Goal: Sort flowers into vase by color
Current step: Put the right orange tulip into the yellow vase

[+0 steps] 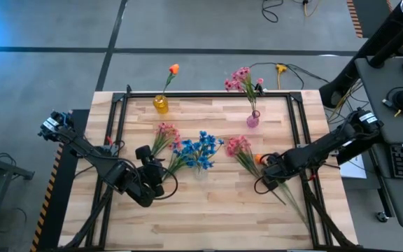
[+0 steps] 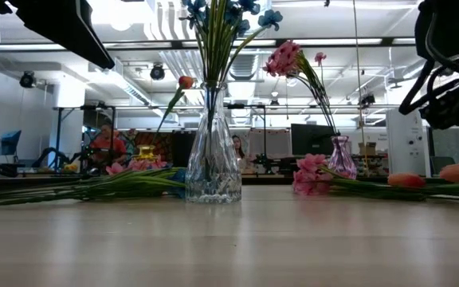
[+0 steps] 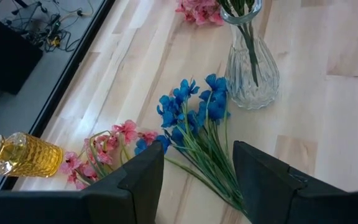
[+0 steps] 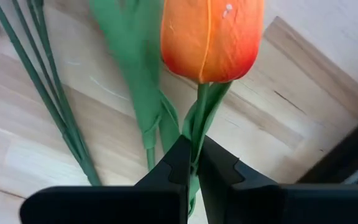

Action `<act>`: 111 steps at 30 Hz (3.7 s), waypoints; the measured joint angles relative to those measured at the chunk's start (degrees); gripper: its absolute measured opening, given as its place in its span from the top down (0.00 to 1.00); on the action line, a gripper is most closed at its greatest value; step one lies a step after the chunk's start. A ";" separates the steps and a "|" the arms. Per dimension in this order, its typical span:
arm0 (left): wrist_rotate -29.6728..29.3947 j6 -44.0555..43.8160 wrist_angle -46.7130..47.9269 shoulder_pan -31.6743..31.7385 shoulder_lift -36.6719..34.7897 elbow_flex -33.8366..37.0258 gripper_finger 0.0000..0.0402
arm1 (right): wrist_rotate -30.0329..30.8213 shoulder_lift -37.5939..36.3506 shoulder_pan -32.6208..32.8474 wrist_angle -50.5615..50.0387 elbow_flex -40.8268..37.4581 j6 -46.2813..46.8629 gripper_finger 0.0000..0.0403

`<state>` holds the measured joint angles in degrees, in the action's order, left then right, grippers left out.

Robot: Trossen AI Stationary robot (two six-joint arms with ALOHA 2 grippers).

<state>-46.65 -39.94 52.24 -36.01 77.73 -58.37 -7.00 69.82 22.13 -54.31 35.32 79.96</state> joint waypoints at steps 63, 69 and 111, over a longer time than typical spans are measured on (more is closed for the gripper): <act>5.09 37.97 -68.70 -7.00 6.95 0.00 0.56 | 41.03 3.31 22.91 78.22 21.93 -87.42 0.97; 5.22 37.97 -75.84 -5.88 11.40 0.00 0.56 | 32.87 7.07 18.42 80.38 25.03 -89.13 0.97; 5.05 39.47 -81.34 -4.79 17.84 -2.64 0.98 | 27.99 20.74 12.33 66.36 46.28 -94.05 0.93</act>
<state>-41.60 -0.47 -29.10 -40.80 95.57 -61.01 20.99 90.56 34.46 12.06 81.60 -14.09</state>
